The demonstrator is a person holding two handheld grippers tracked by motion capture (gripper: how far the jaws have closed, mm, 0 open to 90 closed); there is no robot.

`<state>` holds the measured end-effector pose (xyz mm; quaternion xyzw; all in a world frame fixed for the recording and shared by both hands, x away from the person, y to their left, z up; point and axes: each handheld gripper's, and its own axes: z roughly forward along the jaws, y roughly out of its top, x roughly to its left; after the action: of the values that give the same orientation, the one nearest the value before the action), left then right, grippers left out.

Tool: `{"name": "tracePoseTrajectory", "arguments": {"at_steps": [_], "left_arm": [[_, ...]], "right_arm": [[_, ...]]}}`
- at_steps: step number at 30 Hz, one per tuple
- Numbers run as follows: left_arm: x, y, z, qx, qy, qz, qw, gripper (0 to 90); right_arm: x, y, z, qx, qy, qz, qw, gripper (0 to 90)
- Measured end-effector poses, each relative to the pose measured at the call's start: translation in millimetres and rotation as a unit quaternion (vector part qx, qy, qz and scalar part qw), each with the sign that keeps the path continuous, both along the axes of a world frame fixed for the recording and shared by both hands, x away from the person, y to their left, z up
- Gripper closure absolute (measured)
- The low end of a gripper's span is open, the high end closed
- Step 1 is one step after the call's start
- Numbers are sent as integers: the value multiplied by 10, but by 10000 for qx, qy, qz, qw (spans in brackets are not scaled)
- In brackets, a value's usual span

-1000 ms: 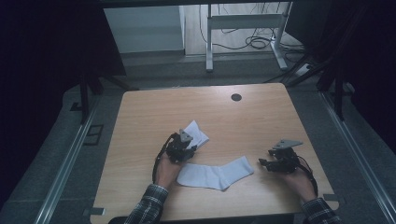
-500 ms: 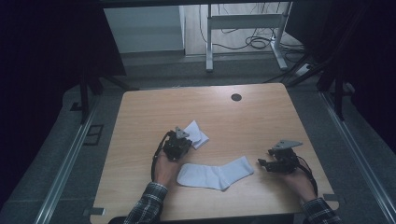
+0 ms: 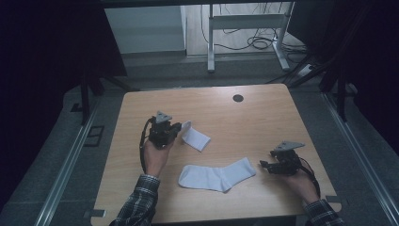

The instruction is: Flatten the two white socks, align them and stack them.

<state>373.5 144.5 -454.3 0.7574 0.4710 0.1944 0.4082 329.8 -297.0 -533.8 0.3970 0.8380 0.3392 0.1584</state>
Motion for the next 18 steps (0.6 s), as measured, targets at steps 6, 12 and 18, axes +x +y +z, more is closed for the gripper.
{"name": "tracePoseTrajectory", "arguments": {"at_steps": [6, 12, 18], "left_arm": [[39, 219, -151, 160, 152, 336, 9992, 860], [42, 440, -314, 266, 306, 637, 9971, 860], [-21, 552, -441, 317, 410, 715, 9961, 859]], "right_arm": [[-1, 1, 0, 6, 6, -5, 10000, 349], [-1, 3, 0, 6, 7, -11, 10000, 349], [1, 5, 3, 0, 25, -17, 10000, 348]]}}
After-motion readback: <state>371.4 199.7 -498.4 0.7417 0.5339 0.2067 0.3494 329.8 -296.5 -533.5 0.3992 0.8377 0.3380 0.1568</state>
